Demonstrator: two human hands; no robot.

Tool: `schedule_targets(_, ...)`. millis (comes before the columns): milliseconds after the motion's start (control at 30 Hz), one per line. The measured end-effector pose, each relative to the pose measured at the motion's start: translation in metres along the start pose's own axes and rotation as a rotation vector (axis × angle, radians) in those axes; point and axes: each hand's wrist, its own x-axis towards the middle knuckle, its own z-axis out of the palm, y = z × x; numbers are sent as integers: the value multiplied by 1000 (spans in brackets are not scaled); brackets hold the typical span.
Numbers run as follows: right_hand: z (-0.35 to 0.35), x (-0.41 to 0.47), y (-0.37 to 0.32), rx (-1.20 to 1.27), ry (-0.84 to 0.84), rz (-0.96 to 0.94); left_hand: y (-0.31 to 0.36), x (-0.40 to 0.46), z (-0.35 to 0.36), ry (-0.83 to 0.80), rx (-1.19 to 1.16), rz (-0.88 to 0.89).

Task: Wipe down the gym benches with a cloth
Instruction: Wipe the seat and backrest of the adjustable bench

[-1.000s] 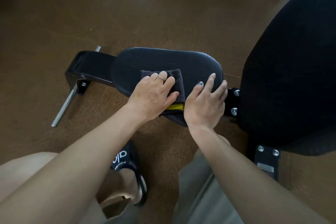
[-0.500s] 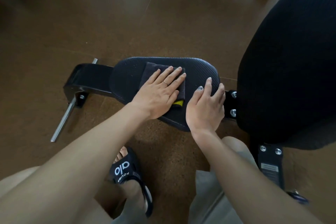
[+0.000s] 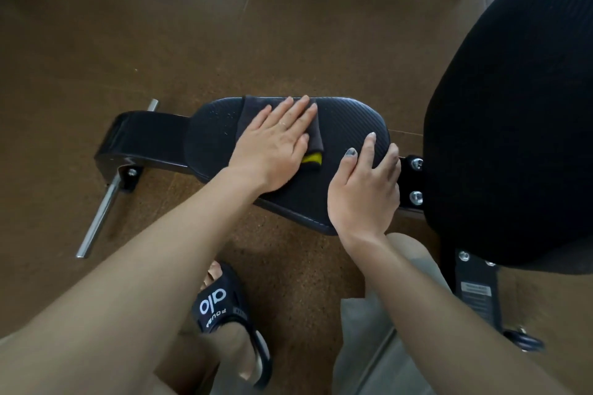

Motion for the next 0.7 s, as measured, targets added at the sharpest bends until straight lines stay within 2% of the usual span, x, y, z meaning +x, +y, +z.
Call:
schedule_targets(133, -1, 0, 1, -15, -31, -23, 16, -5, -1, -3, -24, -58)
schedule_targets(300, -1, -1, 1, -31, -25, -26, 23, -70, 14, -24, 22, 92)
schedule_targets(433, 0, 0, 0, -23, -24, -26, -1, -32, 0, -29, 3, 121)
schedule_targets(600, -2, 1, 4, -9, -13, -24, -33, -5, -9, 14, -32, -108)
schedule_targets(700, -2, 0, 3, 5, -3, -20, -11, -37, 4, 100, -57, -262)
